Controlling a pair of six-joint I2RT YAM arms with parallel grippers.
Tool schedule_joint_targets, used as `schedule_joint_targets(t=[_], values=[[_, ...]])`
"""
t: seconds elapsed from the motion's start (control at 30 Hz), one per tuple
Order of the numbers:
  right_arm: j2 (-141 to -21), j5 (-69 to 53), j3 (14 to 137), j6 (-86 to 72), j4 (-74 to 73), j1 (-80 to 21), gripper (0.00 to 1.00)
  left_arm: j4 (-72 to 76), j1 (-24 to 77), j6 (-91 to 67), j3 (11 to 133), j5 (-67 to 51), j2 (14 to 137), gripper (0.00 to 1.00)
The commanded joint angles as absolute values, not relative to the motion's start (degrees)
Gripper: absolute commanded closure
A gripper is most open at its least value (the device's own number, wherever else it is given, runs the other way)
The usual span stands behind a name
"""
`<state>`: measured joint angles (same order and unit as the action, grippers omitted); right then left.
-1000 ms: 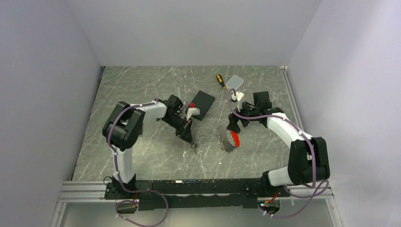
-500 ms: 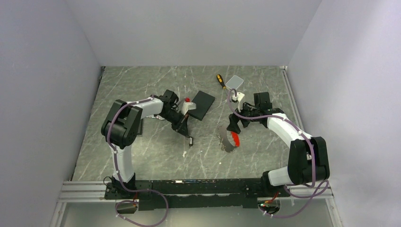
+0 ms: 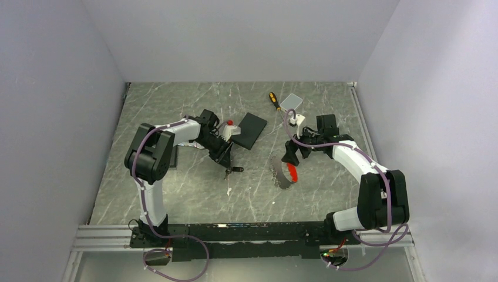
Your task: Remove the keys from the keyring
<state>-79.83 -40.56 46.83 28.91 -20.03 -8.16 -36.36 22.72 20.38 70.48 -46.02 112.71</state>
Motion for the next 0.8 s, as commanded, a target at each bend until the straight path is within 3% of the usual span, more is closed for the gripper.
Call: schedule_joint_targets(t=[0.0,0.17,0.23,0.27,0.53,0.77], values=[[-78.09,-43.14,46.85,28.38,-18.33,-6.87,0.00,-40.79,22.57,23.53,72.00,-44.64,108.56,0.54],[-75.32,-43.24,46.48,27.91,-17.58,-5.33,0.00,-42.83,22.29,24.65,70.61,-43.10,104.03,0.31],[-74.48,-43.51,46.64,27.71,-17.66,-4.43,0.00,-44.12,21.57,24.65,70.83,-43.68,102.18,0.16],[-74.12,-43.75,46.79,27.57,-17.71,-3.87,0.00,-45.11,20.89,24.53,71.42,-44.29,101.41,0.02],[-71.41,-47.50,47.92,20.51,-12.06,6.52,0.00,-52.07,10.12,21.93,80.34,-44.52,101.19,0.00],[-74.20,-45.13,50.39,10.04,-4.83,15.18,0.00,-49.79,-3.67,19.95,86.87,-46.65,100.59,0.00]])
